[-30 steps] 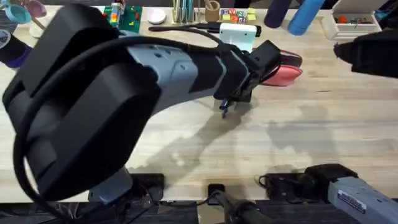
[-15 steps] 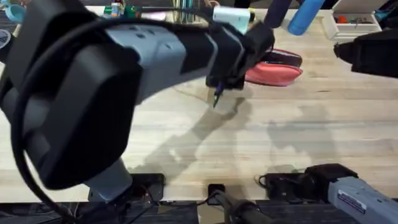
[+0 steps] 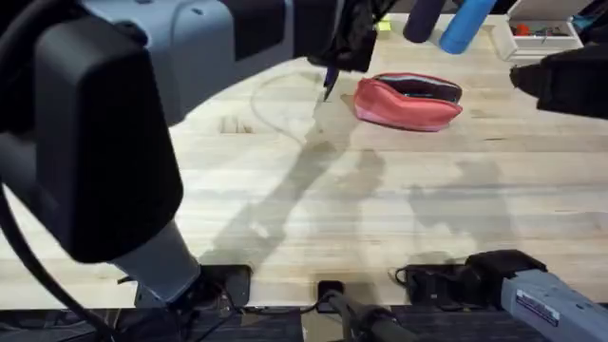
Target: Unzip the bag, pick up the pens from the table one at a time and place them inside, then zip the bag closed.
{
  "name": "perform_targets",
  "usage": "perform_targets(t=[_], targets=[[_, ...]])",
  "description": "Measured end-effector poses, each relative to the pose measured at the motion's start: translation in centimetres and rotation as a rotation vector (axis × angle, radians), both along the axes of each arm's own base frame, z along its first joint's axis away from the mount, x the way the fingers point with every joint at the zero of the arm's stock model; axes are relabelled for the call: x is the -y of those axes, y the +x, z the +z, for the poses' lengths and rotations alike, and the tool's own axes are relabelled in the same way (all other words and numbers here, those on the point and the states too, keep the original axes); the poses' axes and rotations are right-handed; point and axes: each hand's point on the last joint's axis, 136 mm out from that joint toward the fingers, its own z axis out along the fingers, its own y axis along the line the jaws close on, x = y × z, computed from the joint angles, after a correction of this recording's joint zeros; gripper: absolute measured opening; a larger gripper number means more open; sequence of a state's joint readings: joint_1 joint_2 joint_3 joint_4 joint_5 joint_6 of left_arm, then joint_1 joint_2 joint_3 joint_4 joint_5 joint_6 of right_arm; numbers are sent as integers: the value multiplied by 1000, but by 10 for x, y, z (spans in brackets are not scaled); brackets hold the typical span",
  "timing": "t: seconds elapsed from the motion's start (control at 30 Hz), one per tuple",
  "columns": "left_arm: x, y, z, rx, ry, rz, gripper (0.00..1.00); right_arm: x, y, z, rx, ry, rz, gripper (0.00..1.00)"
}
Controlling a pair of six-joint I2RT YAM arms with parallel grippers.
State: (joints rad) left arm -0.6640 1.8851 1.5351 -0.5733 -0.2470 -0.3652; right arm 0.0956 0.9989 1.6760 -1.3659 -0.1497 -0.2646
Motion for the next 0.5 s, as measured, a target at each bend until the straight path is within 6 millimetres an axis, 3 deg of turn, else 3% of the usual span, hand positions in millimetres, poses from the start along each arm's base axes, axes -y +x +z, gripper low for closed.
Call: perform_targets(t=[0.23,0.5], targets=[[44,21,36,187,-63,-301,43,0,3,4,20,2,0,997],[90,12,69,345,-137,-626,43,0,4,4,24,2,0,997]])
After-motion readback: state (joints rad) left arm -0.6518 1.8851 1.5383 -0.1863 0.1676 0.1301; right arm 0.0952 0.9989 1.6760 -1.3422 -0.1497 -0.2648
